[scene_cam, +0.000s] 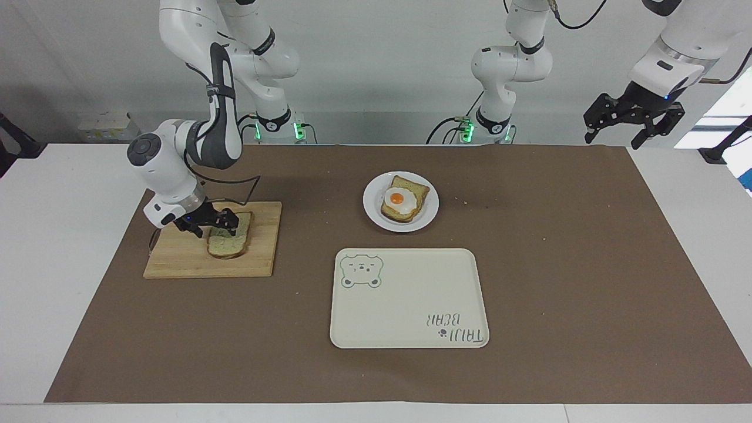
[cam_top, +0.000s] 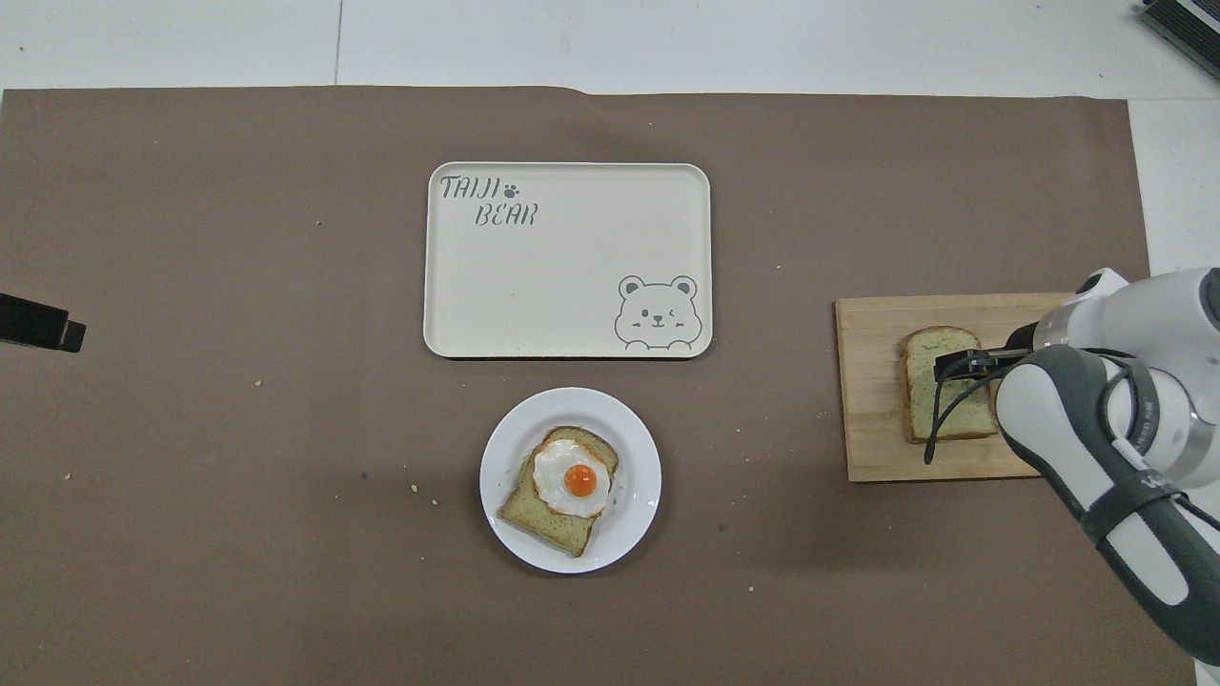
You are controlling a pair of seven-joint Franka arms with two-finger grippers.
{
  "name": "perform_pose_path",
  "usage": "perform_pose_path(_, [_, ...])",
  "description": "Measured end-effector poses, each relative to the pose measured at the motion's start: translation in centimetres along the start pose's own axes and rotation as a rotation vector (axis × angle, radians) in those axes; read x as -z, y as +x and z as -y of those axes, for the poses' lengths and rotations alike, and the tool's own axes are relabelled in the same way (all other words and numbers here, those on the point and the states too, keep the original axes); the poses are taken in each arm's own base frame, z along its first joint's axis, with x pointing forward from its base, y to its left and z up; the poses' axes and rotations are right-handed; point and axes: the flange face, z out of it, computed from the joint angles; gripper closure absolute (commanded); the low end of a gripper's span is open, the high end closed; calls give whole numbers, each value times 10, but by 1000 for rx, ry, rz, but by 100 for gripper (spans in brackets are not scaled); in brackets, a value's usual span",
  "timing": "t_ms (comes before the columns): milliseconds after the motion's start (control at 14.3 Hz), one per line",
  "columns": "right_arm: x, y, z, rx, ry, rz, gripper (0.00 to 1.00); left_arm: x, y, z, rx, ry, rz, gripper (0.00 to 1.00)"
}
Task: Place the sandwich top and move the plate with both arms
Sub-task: 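Close the right gripper on the bread slice and lift it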
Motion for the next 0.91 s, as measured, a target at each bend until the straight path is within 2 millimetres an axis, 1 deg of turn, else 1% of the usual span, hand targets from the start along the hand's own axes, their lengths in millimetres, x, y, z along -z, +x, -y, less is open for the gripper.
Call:
perform_pose_path(139, [-3,-1,-5,-11,6,4,0,0,0,0,0,0,0,0])
perform_pose_path(209, [-5,-2,-7,-13,11,6,4,0,0,0,1,0,0,0])
perform_pose_path(418, [-6,-2,-9,-14,13,7,61,0,0,1,2,0,0,0])
perform_pose_path(488, [-6,-2,-9,-13,14,7,65,0,0,2,3,0,0,0])
perform_pose_path(697, [-6,-1,-6,-15,21,5,70,0,-1,5,10,0,-1,0])
perform_pose_path(767, [-4,-1,-7,-16,21,2,74,0,-1,6,12,0,-1,0])
perform_pose_path(836, [-2,-1,-9,-20,20,-3,84,0,-1,6,12,0,-1,0])
perform_pose_path(906, [-2,-2,-12,-24,20,-3,99,0,-1,7,12,0,-1,0])
